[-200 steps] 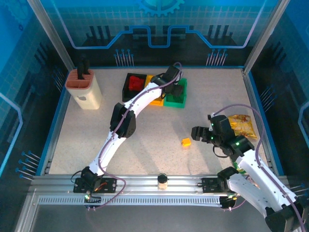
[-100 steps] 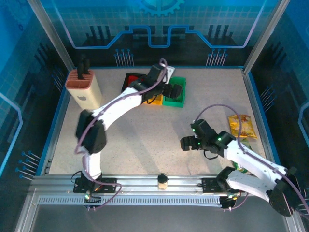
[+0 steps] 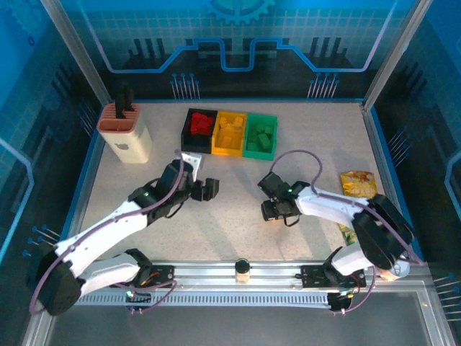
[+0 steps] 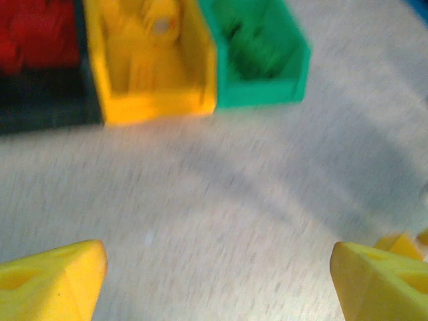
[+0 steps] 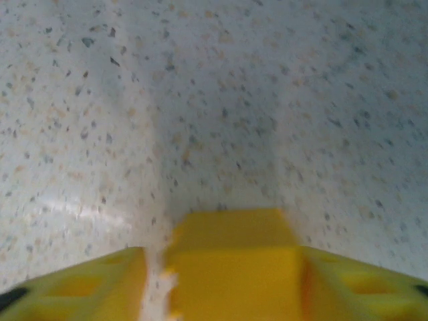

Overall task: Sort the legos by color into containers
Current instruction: Pick up the lego from the bottom-center of the table, then place the lego in the container, then reset both arms

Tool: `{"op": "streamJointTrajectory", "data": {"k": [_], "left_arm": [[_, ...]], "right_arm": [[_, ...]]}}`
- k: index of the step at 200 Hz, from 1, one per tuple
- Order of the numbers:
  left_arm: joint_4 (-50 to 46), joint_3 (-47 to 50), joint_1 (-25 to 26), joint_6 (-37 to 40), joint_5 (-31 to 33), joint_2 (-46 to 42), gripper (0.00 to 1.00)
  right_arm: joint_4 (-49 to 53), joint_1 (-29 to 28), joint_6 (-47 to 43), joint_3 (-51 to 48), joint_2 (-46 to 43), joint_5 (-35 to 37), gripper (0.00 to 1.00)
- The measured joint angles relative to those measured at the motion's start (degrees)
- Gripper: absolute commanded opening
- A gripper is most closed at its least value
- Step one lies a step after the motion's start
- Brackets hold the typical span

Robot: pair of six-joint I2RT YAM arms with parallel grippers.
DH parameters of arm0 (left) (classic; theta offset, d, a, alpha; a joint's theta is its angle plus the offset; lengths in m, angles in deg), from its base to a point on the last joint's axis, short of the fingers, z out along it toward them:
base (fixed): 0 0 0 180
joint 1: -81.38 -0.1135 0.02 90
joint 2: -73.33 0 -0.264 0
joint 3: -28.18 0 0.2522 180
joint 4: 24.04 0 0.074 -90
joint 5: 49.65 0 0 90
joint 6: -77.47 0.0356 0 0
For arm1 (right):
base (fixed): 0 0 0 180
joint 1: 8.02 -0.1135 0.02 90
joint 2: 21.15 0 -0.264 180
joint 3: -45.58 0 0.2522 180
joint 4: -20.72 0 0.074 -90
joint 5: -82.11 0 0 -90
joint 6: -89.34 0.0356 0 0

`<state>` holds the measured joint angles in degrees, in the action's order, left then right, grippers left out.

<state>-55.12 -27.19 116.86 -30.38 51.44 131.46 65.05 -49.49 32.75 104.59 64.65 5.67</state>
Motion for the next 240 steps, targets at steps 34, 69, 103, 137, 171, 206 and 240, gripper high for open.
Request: {"op": "streamJointTrajectory", "data": {"k": [34, 69, 103, 137, 171, 206, 240], "left_arm": [[-4.2, 1.2, 0.0, -2.8, 1.6, -11.7, 0.86], [-8.4, 1.2, 0.1, -3.7, 3.2, -18.9, 0.86], [-12.5, 1.2, 0.3, -5.8, 3.8, -23.0, 0.85], [-14.5, 1.2, 0.4, -7.5, 4.2, -26.4, 0.85], [-16.1, 1.1, 0.4, -7.8, 4.8, -26.0, 0.86], [-17.0, -1.3, 0.4, -7.5, 6.2, -22.9, 0.92], [-17.3, -6.8, 0.4, -5.5, 10.8, -19.3, 0.97]], "right_arm": [[3.2, -3.0, -0.3, 13.4, 6.7, 2.6, 0.22], [5.8, -3.2, -5.3, 37.6, 17.2, 3.7, 0.24], [7.1, -0.7, -12.0, 65.4, 34.4, 5.2, 0.24], [11.6, 3.2, -16.8, 86.0, 50.9, 6.2, 0.26], [16.0, 6.8, -19.1, 95.8, 60.4, 6.4, 0.84], [18.8, 7.8, -20.9, 99.0, 60.1, 5.7, 1.0], [17.0, 6.3, -22.2, 84.2, 43.1, 5.1, 1.0]]}}
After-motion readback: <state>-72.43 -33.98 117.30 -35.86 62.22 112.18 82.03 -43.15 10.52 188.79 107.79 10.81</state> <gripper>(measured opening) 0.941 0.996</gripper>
